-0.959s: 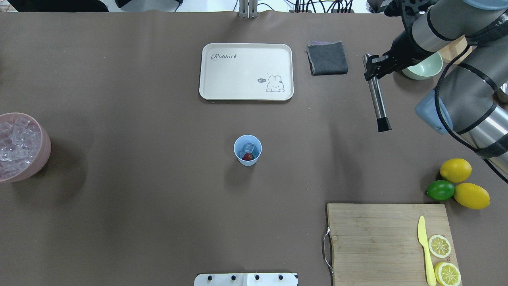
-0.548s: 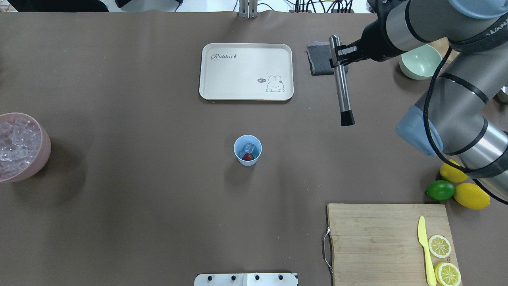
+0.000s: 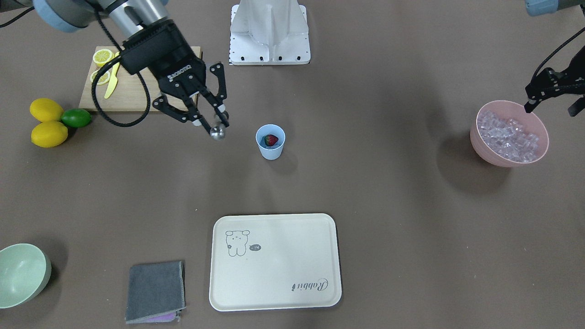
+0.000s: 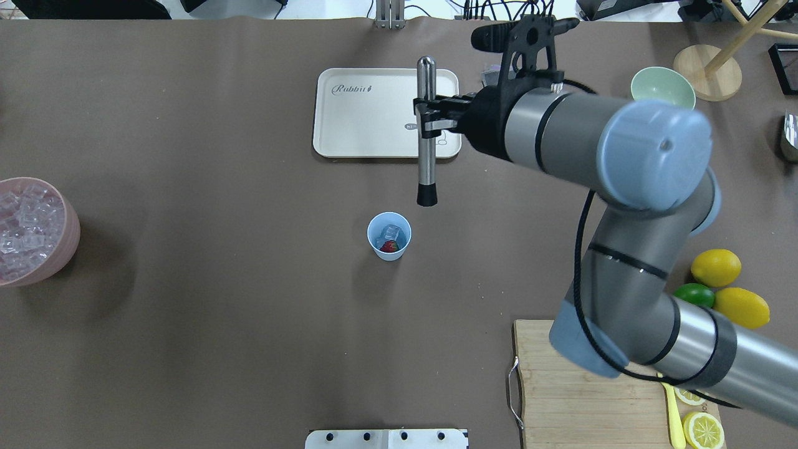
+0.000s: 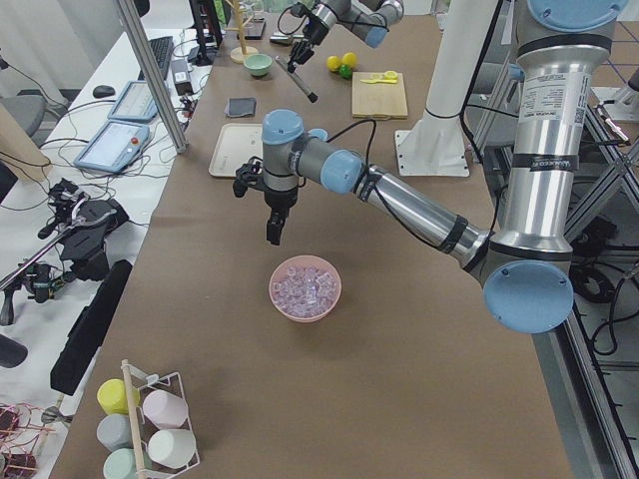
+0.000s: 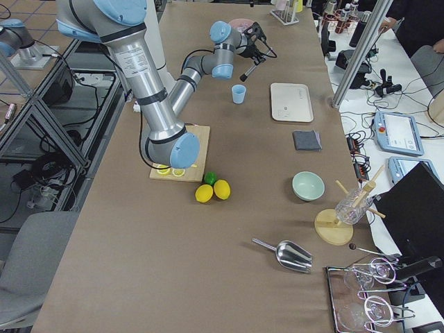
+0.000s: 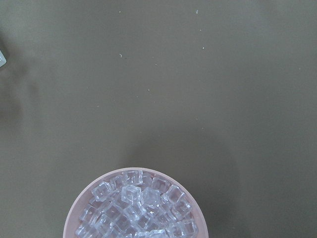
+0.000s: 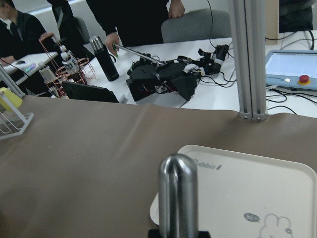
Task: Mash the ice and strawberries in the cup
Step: 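Lift the muddler upright and carry it over the blue cup, then lower the muddler's black end into the blue cup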
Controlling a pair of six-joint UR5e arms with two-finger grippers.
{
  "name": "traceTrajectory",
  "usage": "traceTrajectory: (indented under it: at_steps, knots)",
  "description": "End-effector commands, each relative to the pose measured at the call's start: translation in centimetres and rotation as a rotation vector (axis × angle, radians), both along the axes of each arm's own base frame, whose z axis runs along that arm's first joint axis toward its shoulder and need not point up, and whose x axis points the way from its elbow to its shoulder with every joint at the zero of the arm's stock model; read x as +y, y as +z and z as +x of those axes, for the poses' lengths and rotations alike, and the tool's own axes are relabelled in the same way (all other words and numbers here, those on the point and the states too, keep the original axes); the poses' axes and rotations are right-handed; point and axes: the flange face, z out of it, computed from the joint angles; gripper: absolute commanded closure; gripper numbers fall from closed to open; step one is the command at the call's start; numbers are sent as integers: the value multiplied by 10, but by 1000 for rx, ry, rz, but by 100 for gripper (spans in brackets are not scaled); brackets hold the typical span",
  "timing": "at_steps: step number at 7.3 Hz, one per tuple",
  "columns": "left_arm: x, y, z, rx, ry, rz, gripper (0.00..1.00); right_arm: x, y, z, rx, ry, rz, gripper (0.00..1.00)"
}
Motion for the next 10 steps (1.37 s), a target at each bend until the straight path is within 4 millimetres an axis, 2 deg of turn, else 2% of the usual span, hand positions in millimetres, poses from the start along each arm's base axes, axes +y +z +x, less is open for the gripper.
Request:
traceTrajectory:
  at_steps: [1,3,4,6,8,10]
  knots:
    - [2,-2,3,39,18,-17,2,33,4,-37,-97,68,55,100]
    - [2,-3,4,61,27,-28,2,30,39,-54,-169,118,112,100]
    - [3,-3,4,61,27,-27,2,37,50,-65,-194,156,136,100]
    - [2,-2,5,59,27,-30,2,56,60,-84,-178,195,146,100]
    - [2,-3,5,61,28,-29,2,72,73,-90,-175,242,132,100]
    - [3,-1,5,59,27,-31,2,75,89,-109,-156,257,153,100]
